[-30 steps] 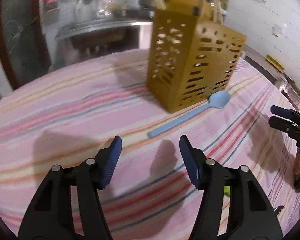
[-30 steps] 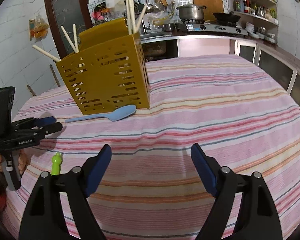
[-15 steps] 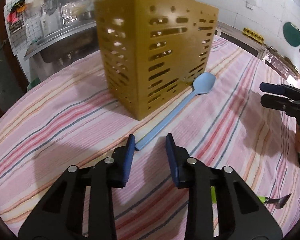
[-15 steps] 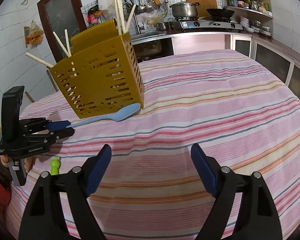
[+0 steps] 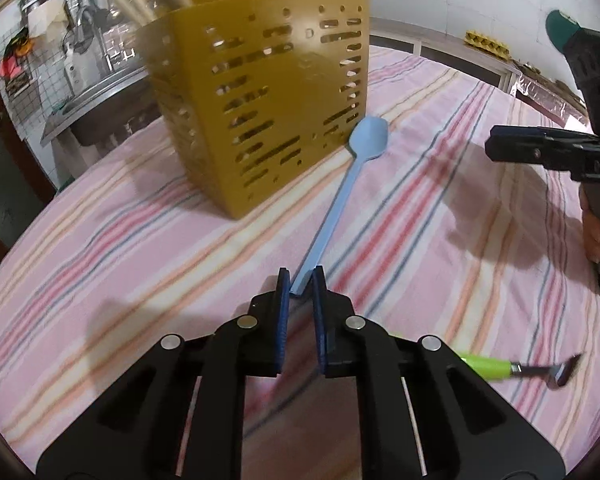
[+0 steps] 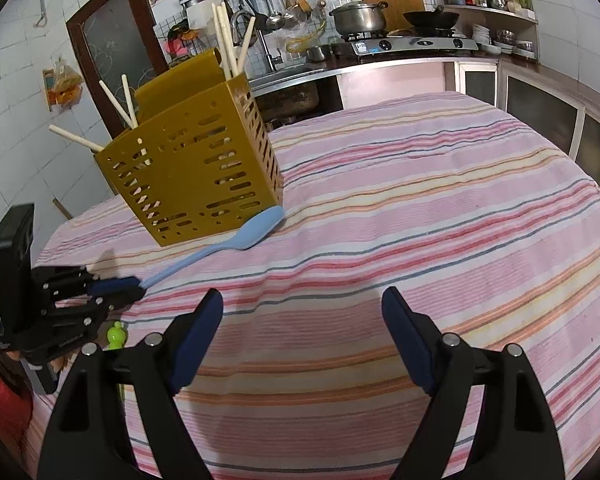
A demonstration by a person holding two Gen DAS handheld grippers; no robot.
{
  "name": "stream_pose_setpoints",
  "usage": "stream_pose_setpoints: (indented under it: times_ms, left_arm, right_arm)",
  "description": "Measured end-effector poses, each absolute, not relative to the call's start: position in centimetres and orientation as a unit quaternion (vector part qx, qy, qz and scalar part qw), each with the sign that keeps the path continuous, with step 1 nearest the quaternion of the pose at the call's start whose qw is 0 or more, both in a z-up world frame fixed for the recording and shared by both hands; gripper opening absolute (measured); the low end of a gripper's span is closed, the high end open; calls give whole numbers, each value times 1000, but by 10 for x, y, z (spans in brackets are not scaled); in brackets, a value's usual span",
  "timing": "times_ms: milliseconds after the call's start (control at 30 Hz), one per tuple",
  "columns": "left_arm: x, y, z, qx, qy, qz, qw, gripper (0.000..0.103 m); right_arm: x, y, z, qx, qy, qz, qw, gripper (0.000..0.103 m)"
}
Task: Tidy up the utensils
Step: 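Close the left tool on the handle of the light blue spoon, then drag the blue spoon with the left tool while the right tool grasps the green fork handle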
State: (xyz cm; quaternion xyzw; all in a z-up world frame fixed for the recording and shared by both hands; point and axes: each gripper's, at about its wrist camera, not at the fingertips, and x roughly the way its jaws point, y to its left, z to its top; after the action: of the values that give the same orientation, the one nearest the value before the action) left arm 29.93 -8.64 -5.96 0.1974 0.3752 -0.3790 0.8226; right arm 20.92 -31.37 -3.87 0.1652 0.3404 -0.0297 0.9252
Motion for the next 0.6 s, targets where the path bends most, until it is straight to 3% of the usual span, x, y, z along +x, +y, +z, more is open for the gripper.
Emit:
stream_pose_setpoints:
  times_ms: [600]
  left_arm:
    - [159,72,-56,129,417,-244,866,8]
  right_arm:
    - [187,-235,-30,62,361,18,930,80]
